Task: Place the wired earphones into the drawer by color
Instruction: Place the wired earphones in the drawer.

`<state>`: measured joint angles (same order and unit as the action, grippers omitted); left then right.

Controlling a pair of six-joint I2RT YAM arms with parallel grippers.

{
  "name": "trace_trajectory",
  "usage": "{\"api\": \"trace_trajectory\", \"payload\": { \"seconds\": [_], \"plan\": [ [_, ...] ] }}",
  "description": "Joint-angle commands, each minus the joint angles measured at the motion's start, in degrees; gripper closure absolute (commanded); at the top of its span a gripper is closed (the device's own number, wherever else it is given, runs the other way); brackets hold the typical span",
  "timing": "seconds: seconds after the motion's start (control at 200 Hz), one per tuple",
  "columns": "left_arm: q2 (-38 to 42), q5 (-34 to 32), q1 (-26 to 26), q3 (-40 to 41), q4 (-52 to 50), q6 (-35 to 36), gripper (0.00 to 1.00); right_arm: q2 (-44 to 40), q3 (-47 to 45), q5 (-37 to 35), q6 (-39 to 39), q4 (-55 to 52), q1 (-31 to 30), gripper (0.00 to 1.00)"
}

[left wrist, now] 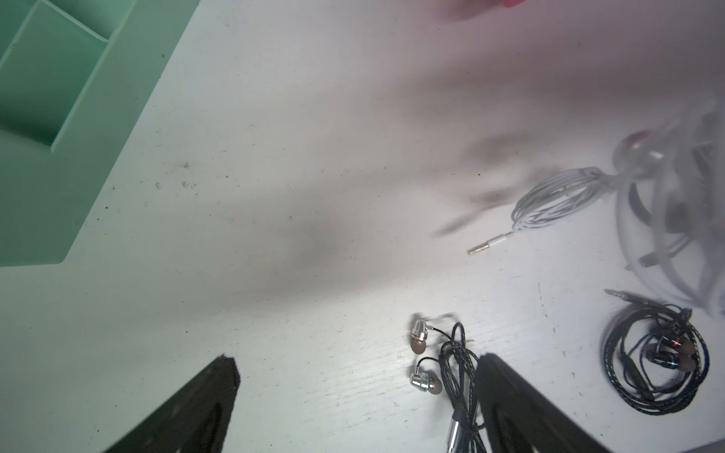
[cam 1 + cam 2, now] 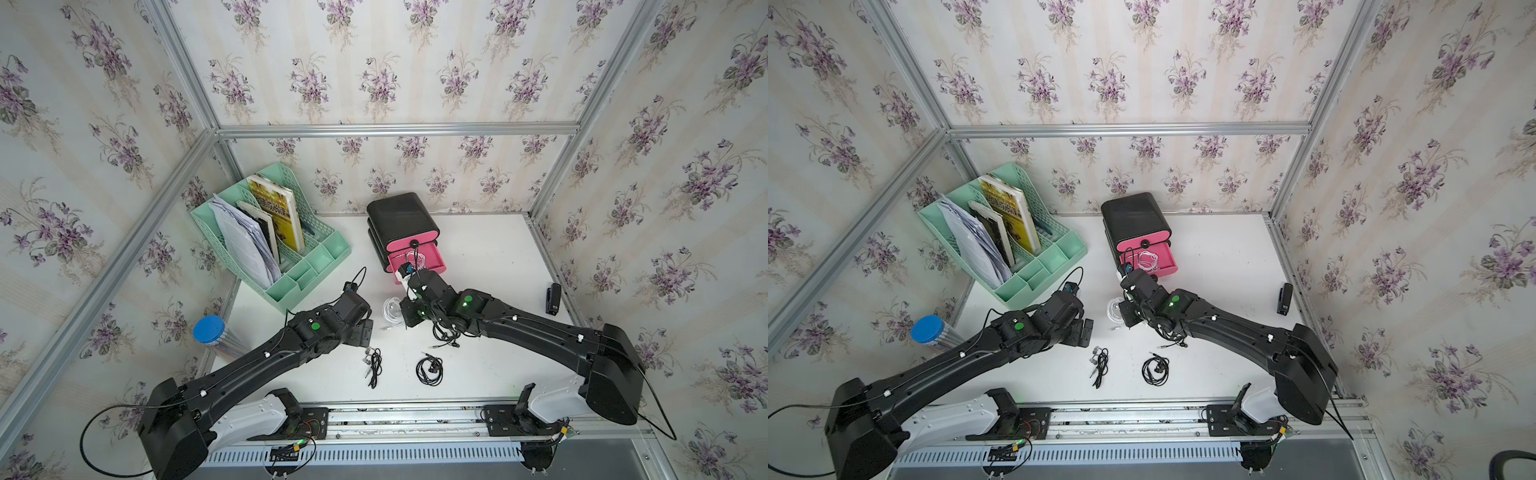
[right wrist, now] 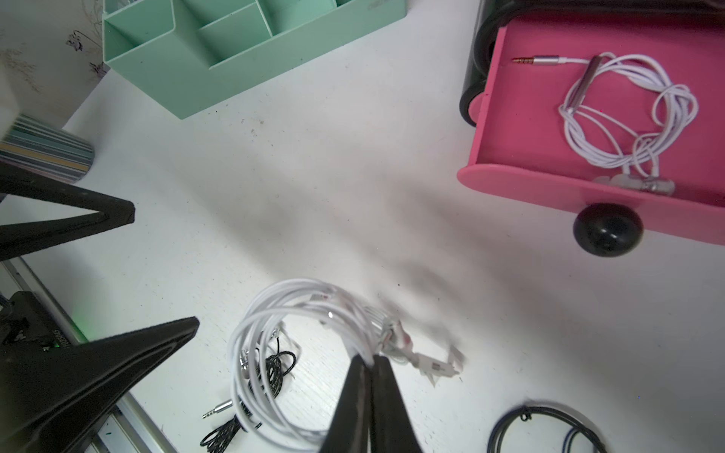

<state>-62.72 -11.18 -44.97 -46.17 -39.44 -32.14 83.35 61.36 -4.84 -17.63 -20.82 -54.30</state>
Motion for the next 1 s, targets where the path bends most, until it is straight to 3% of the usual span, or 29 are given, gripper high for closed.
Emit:
{"api": "trace_trajectory", "payload": {
  "seconds": [0.0,0.17,0.425,0.754,0.994],
  "plan": [
    [1.22,5.15,0.15,0.29,4.41,3.87,0.01,0.23,-0.33,1.84,-0.3,-0.6,0.1,1.0],
    [5.88,16.03,1.49,1.57,10.84,5.69,0.01,-0.59,-2.96,1.81,-1.15,1.55,0.25,1.0],
    [7.82,24.57,5.09,1.43,13.27,4.22,0.01,-1.51,-5.54,2.56,-2.39,5.27,0.25,1.0],
    [0.2,33.1,7.0,1.03,21.2,1.22,0.15,-3.02,-8.98,3.87,-3.23,9.38,0.25,1.0],
    [-4.77,34.79,7.09,0.14,23.53,0.65,0.34,-3.38,-9.99,4.84,-3.91,10.87,0.32,1.0]
  ]
}}
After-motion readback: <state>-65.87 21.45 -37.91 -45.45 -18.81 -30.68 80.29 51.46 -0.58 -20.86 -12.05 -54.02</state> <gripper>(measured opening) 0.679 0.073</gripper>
